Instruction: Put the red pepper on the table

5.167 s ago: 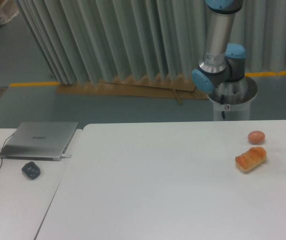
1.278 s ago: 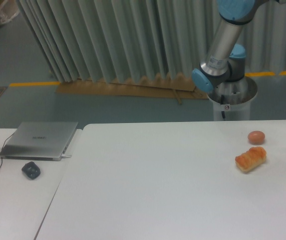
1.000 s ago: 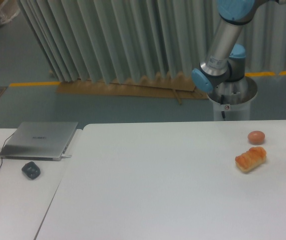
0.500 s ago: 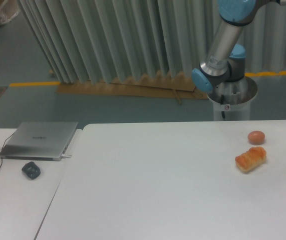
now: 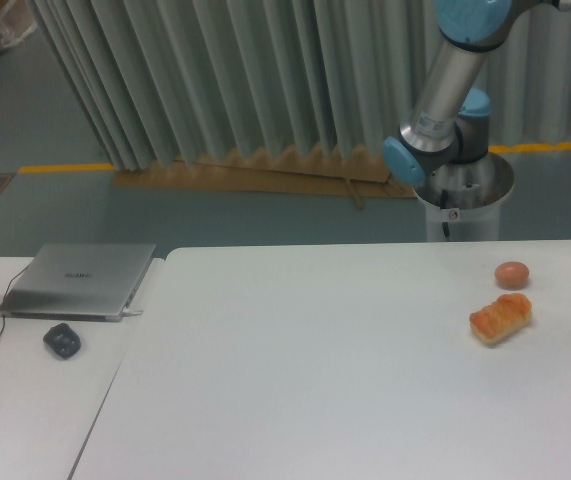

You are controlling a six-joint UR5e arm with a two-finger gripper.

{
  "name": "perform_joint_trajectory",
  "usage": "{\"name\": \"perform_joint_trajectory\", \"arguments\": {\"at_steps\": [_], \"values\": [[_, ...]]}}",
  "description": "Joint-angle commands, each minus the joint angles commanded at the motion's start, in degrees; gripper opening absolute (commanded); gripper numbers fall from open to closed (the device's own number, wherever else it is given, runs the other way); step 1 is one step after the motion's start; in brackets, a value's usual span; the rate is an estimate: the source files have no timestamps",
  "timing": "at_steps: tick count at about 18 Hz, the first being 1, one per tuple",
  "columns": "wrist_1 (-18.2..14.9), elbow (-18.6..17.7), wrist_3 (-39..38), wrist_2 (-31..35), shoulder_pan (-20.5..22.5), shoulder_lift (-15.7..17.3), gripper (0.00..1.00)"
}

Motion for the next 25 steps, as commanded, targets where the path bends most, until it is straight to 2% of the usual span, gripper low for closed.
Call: {"name": "perform_joint_trajectory", "arguments": {"at_steps": [11,17,18,19,20,22,23,25], "values": [[3.7,-1.5,0.6,0.0,-0.1,-1.1,1.0],[3.9,-2.3,0.6,0.1,0.1,-0.8,0.99],[3.9,-2.3,0.2,0.1,0.1,-0.8,0.88],[3.9,-2.3,-0.1,0.2,0.0,-0.8,0.66],[3.8,-2.3,-0.1,0.2,0.0,-0.8,0.59],[3.5,-1.7,0.1,0.3,0.0,-0.7,0.55],[3.3,-1.7,-0.1,0.4,0.0,-0.6,0.47],[3.2,-1.6,-0.1,0.5,0.0,-0.4,0.46]]}}
